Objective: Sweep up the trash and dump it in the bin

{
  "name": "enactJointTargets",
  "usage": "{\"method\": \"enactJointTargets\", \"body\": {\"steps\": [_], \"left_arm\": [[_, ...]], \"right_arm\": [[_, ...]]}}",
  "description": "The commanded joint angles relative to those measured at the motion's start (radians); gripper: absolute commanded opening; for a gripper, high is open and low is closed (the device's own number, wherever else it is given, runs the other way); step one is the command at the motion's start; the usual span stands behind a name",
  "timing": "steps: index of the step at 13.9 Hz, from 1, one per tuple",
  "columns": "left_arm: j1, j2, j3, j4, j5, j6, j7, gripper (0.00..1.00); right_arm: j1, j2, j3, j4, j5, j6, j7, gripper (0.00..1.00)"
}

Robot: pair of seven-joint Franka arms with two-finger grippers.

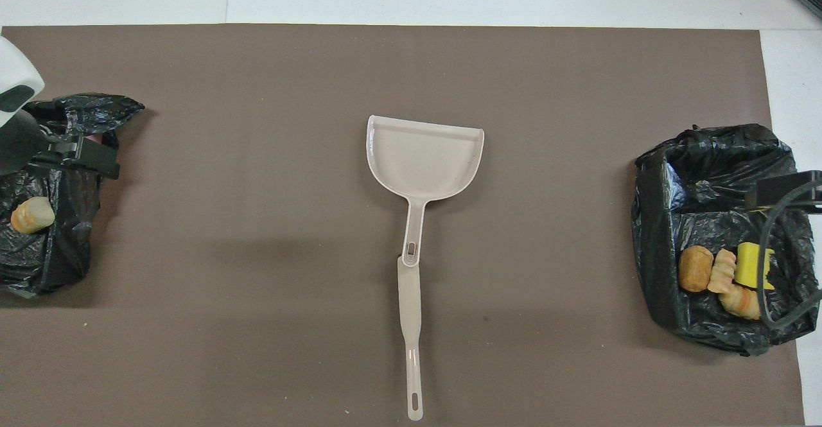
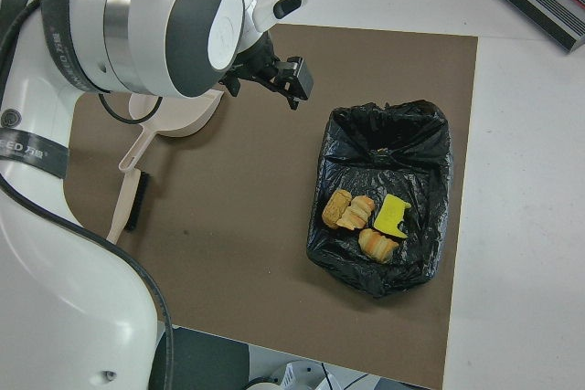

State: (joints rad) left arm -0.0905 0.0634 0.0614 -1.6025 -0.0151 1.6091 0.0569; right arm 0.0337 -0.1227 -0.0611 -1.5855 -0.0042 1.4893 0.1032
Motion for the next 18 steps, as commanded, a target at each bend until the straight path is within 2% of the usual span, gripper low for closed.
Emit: {"method": "enactJointTargets", "body": {"steps": [1, 4, 12, 14, 15, 18], "left_arm": [[0.011, -0.073, -0.006, -0.056, 0.015, -0.026, -0.035, 1.0], [0.014, -0.054, -0.006, -0.008, 0.007, -0.086, -0.039, 1.0], [0.011, -0.071, -0.006, -0.01, 0.01, -0.093, -0.023, 1.0], [0.009, -0.086, -0.006, -0.002, 0.009, -0.103, -0.023, 1.0], [0.009, -0.085, -0.006, 0.019, 0.009, -0.124, -0.025, 1.0], [0.006, -0.077, -0.008, 0.087, 0.009, -0.199, -0.026, 1.0]], "right_arm": [[-0.005, -0.026, 0.01, -0.039, -0.019, 0.028, 0.012, 1.0], [-0.008, -0.023, 0.01, -0.027, -0.017, 0.028, 0.01, 1.0], [-0.006, -0.025, 0.01, -0.021, -0.01, 0.032, 0.015, 1.0], [-0.012, 0.015, 0.01, 0.045, -0.013, -0.003, 0.015, 1.0], [-0.017, 0.044, 0.01, 0.076, -0.008, -0.035, 0.015, 1.0], [-0.008, 0.04, 0.01, 0.065, -0.014, 0.002, 0.024, 1.0]]}}
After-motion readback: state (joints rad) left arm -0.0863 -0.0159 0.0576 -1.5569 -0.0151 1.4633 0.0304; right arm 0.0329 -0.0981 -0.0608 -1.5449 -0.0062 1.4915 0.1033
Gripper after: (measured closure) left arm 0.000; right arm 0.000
